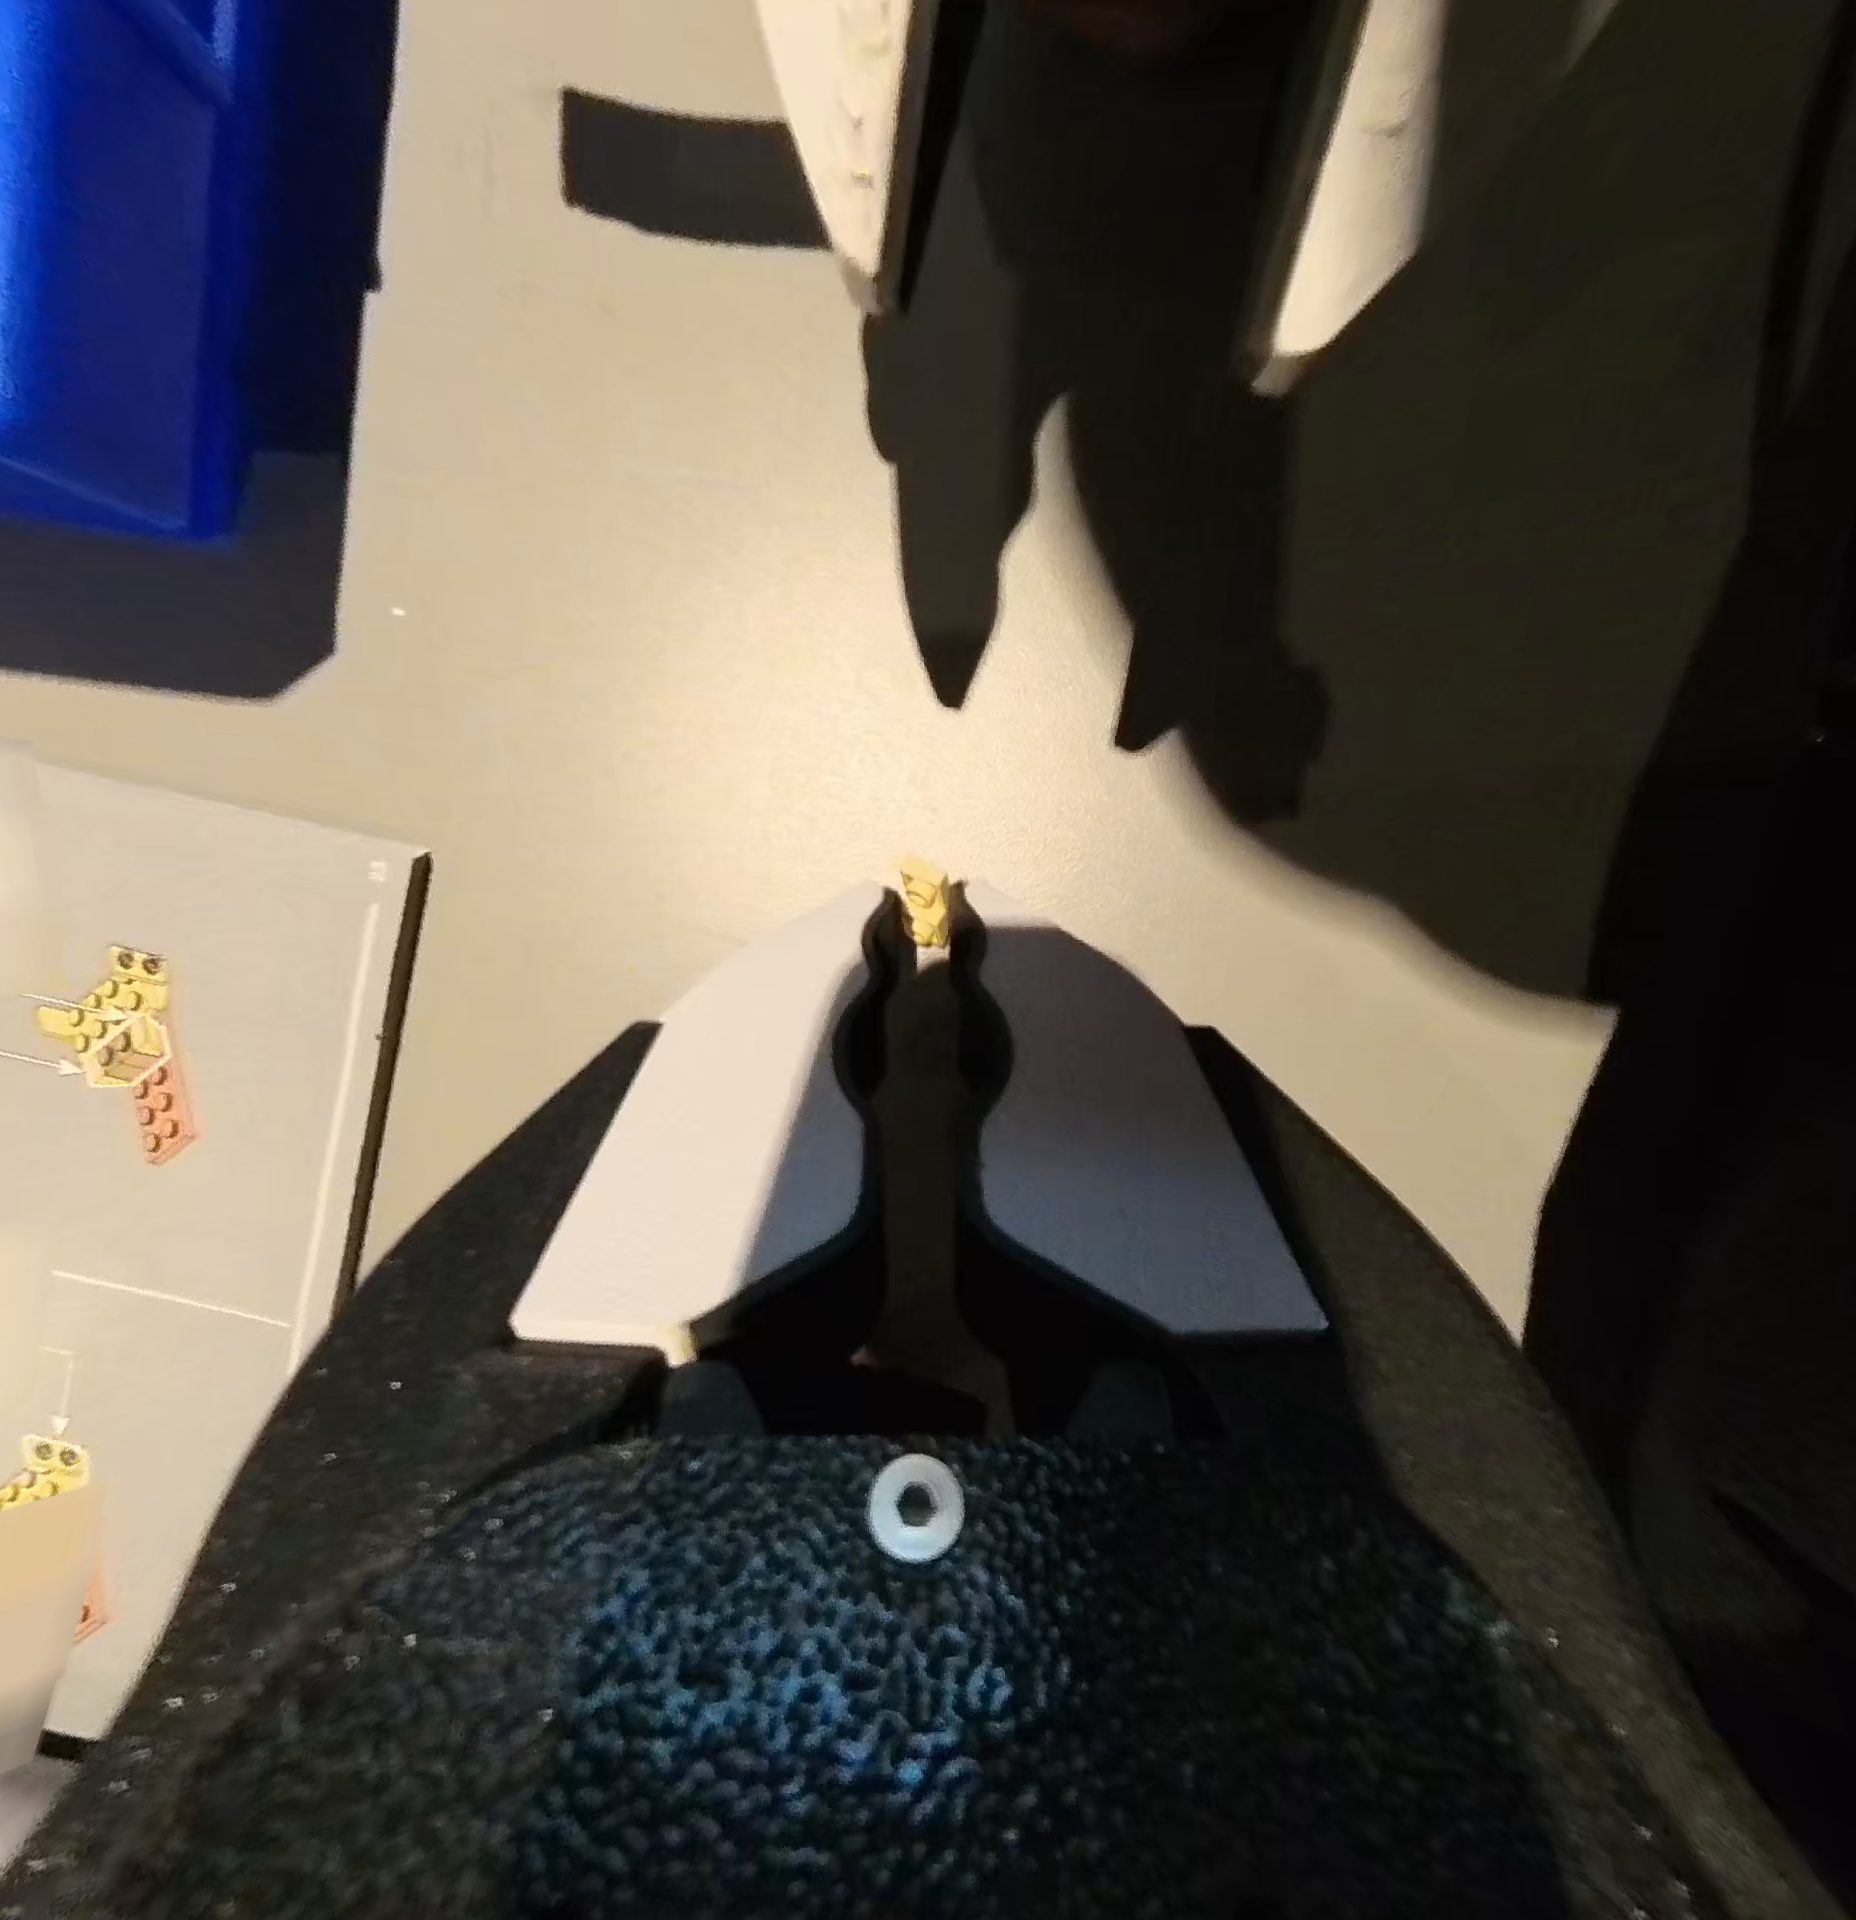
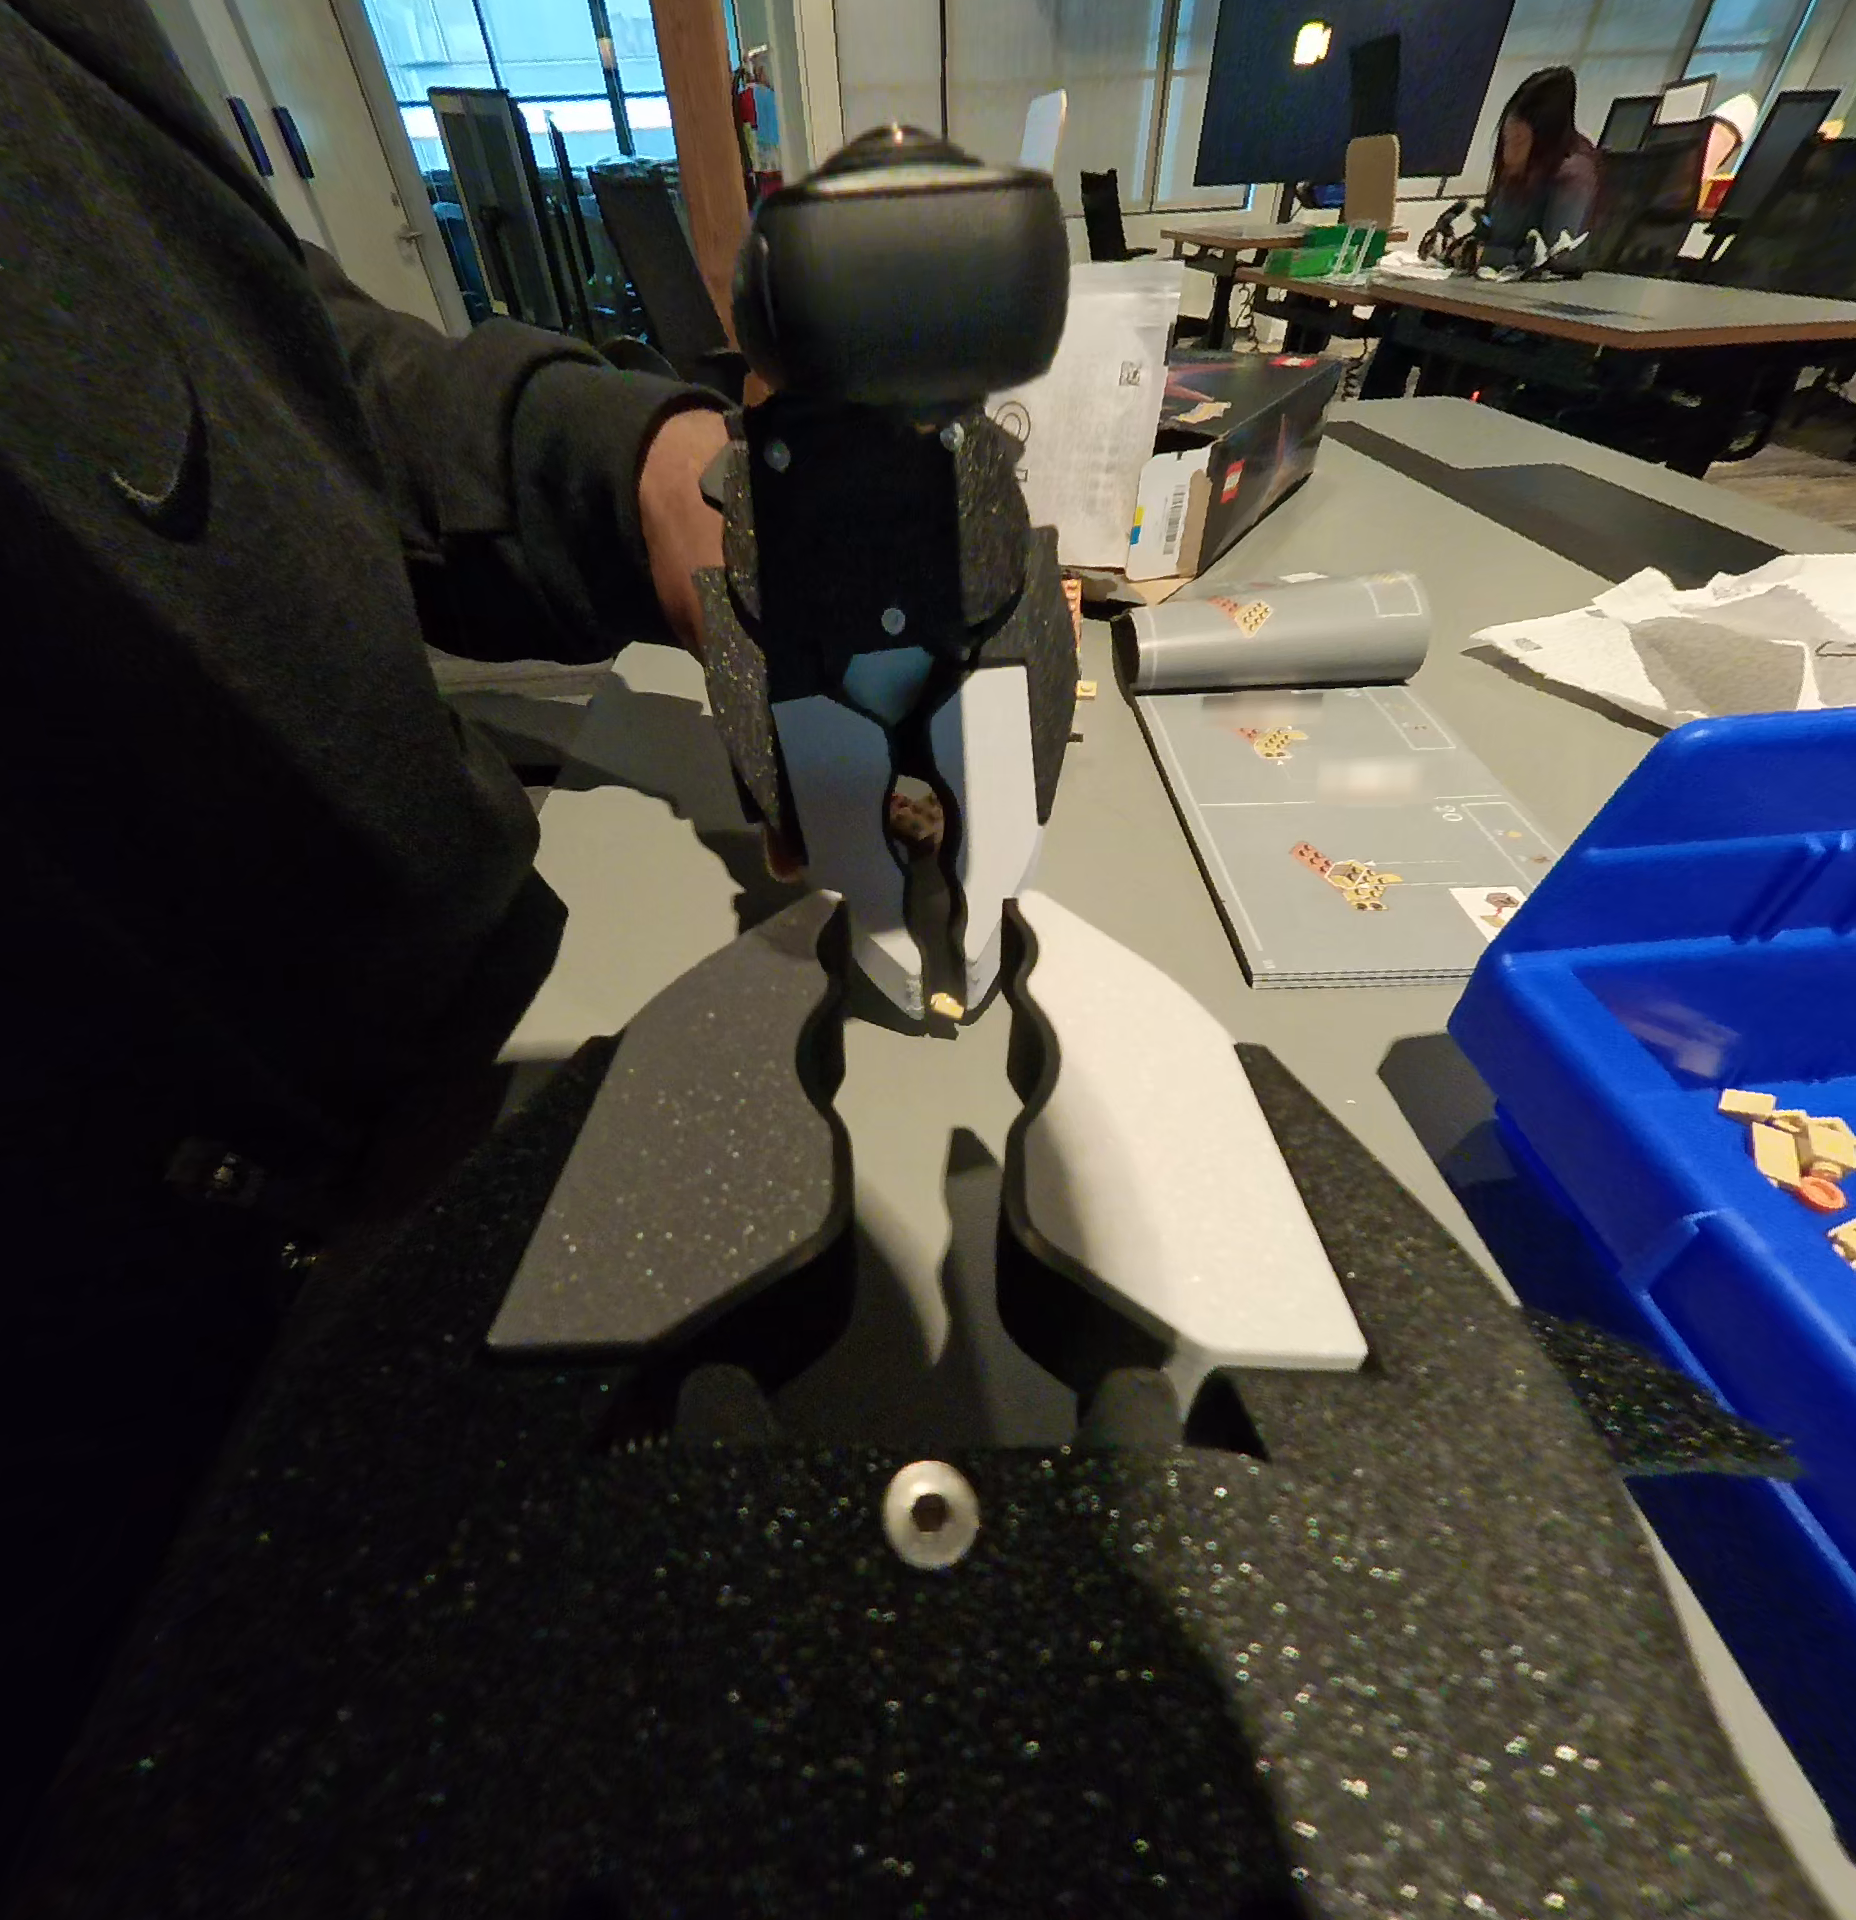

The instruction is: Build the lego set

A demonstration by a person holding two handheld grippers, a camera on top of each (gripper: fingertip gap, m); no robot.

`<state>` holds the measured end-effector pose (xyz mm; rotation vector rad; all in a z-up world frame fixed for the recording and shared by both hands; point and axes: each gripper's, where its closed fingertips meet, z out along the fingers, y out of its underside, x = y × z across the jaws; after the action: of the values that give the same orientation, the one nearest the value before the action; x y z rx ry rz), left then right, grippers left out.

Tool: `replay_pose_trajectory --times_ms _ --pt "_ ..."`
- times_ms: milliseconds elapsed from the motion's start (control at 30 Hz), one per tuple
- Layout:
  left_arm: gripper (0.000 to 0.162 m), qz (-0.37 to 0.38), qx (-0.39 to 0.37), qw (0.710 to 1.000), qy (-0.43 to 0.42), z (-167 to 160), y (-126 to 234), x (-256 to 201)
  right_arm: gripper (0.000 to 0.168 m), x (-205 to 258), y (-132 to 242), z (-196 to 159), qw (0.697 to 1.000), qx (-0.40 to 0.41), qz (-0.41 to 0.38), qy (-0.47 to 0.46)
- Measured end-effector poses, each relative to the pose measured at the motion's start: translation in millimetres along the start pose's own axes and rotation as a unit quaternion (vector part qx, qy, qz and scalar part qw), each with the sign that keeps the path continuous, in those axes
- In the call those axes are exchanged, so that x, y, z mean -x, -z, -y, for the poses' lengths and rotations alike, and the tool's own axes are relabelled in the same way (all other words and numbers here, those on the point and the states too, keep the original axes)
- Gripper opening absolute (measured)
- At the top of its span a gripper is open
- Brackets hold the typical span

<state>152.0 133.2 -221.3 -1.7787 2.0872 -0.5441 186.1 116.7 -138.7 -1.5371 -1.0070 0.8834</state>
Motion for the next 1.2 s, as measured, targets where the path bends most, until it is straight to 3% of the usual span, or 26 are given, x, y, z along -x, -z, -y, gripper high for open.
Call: replay_pose_trajectory --times_ms 800,1200 --pt "0.016 -0.023 -0.012 1.000 0.017 3.7 2.3 -5.5 0.027 -0.8 0.6 0.5 1.000 -0.002 0.001 -0.009" --pt "0.019 -0.001 -0.048 0.999 0.014 23.1 38.6 18.1 0.027 -1.2 0.2 -0.1 1.000 0.000 0.000 -0.010"
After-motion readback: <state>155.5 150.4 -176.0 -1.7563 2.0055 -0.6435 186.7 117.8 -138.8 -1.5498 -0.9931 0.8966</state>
